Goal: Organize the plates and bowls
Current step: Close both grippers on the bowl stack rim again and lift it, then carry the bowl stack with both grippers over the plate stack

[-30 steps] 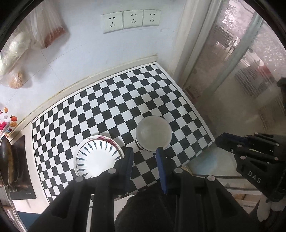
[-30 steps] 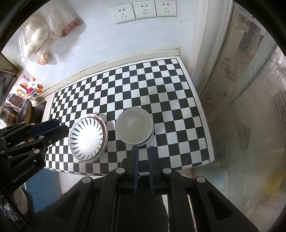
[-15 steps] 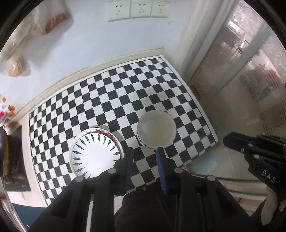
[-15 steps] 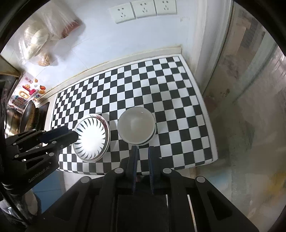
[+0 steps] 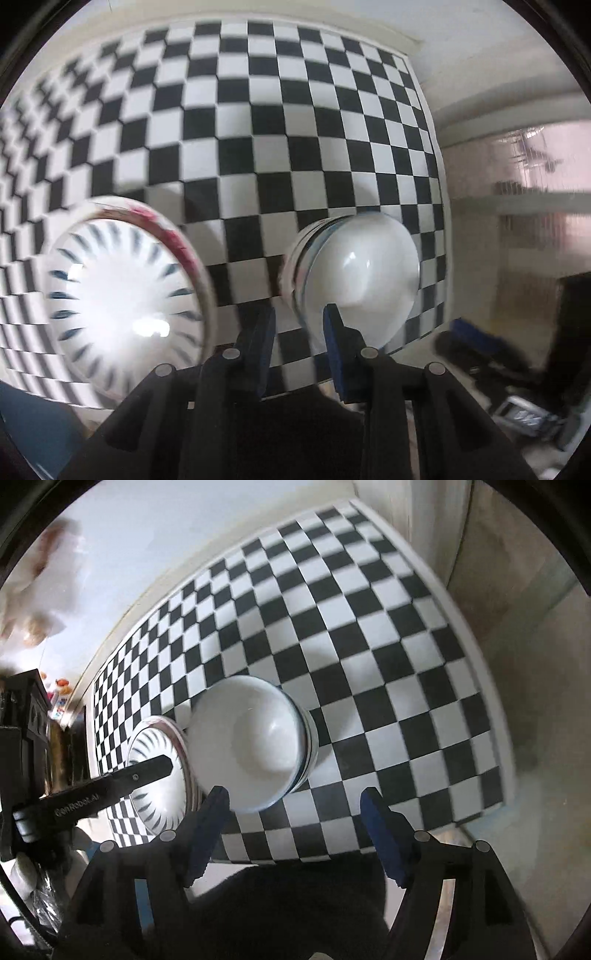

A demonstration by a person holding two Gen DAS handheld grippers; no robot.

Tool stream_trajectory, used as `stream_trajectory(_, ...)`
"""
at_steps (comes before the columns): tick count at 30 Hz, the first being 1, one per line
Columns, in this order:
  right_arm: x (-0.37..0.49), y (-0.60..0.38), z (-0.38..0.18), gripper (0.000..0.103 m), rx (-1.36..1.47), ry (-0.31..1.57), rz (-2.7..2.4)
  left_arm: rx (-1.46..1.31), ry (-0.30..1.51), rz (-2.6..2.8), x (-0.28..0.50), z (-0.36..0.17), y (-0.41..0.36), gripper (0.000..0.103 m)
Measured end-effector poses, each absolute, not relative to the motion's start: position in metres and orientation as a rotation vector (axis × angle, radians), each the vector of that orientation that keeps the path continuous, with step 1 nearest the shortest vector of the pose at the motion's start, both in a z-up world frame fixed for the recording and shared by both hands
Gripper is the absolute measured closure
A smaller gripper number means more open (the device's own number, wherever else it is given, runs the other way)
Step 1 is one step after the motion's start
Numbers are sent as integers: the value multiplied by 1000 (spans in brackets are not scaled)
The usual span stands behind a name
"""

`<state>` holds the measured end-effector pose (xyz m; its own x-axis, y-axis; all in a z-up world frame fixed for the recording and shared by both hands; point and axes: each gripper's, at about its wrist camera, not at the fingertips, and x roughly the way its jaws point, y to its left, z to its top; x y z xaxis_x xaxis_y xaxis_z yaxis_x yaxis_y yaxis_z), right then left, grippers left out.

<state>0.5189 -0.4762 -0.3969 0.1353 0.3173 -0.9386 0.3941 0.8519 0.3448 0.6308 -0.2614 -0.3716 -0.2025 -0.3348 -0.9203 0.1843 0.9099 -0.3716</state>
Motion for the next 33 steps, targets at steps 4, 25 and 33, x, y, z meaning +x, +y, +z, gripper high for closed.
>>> stream_trajectory(4,528,-483,-428,27,650,1497,-47,-141,1745,-487,638,-385,-273,78)
stream_trajectory(25,580,-464,-532,27,754,1657,40,-67,1856,-525,652,-457,-303,64)
stream_trajectory(33,590,-455,-561,36,879,1650,118,-116,1838,-607,662,-464,-303,64)
